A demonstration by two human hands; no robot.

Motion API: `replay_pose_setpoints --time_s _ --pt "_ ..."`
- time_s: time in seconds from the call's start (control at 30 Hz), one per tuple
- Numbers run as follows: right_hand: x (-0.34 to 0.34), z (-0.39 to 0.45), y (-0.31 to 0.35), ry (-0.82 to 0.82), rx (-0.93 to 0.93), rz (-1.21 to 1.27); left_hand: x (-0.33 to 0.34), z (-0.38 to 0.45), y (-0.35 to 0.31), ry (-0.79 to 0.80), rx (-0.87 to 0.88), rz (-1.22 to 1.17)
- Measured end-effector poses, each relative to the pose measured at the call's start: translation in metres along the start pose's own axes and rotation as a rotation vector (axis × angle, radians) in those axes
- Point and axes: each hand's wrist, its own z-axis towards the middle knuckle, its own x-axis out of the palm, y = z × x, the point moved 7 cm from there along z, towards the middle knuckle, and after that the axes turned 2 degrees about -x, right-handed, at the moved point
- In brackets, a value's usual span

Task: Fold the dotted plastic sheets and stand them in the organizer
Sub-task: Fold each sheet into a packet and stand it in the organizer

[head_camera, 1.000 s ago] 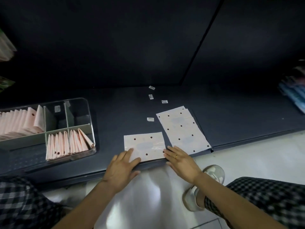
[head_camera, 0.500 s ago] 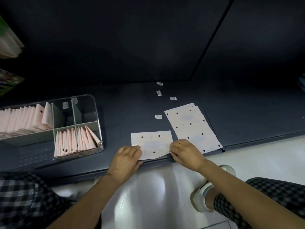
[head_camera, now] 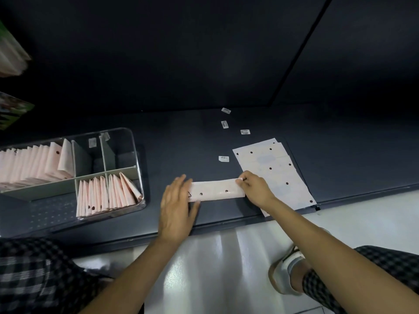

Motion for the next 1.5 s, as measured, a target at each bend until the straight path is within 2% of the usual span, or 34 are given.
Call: replay_pose_setpoints --time_s 0.13,0.27,0.4,0.47,0.53,0.57,0.6,0.63,0.7,0.73,0.8,0.87,0.97,1.03,1.13,1.2,1.37,1.5 --pt "0.001 0.006 -0.001 0.018 0.042 -0.077 0.027 -0.01 -0.029 0.197 0.293 0.227" --pt "0.003 0.011 -0.003 0.038 0.075 -0.123 0.056 -0.019 -0.019 0.441 0.271 0.435" --pt "0.005 0.012 -0.003 0.046 0.104 -0.143 0.061 -0.019 -0.011 0.517 0.223 0.495" --pt "0.0 0.004 0.004 -0.088 0.084 -0.176 0.062 -0.019 -0.01 0.541 0.209 0.51" --pt "-0.008 -0.014 0.021 -0.359 -0.051 -0.174 0.064 -0.02 -0.011 0.555 0.197 0.523" --pt "-0.006 -0.024 0.031 -0.442 -0.15 -0.095 0.065 -0.019 -0.011 0.557 0.191 0.521" --pt "0.002 -0.032 0.042 -0.432 -0.231 0.017 0.065 -0.019 -0.012 0.56 0.185 0.517" --pt "0.016 -0.036 0.052 -0.347 -0.283 0.134 0.066 -0.019 -0.012 0.566 0.182 0.512" --pt "0.049 -0.04 0.066 -0.11 -0.3 0.312 0.066 -0.02 -0.012 0.585 0.177 0.509" --pt "0.06 -0.04 0.069 -0.044 -0.282 0.367 0.065 -0.019 -0.012 0.592 0.177 0.51" --pt "0.064 -0.036 0.063 -0.027 -0.205 0.463 0.065 -0.018 -0.012 0.598 0.178 0.51" --pt "0.05 -0.032 0.045 -0.094 -0.155 0.51 0.064 -0.018 -0.012 0.599 0.181 0.513" --pt "0.021 -0.033 0.015 -0.177 -0.162 0.439 0.065 -0.018 -0.011 0.598 0.172 0.502" --pt "0.014 -0.032 0.003 -0.122 -0.2 0.32 0.066 -0.018 -0.01 0.583 0.173 0.496" --pt "0.013 -0.032 -0.001 -0.031 -0.354 -0.083 0.065 -0.017 -0.008 0.569 0.169 0.482" --pt "0.011 -0.033 0.007 -0.05 -0.506 -0.334 0.065 -0.015 -0.008 0.579 0.157 0.474" --pt "0.012 -0.039 0.031 -0.119 -0.744 -0.746 0.062 -0.01 -0.01 0.603 0.164 0.495" --pt "0.014 -0.059 0.057 -0.209 -0.881 -0.701 0.05 -0.006 -0.012 0.534 0.128 0.475"
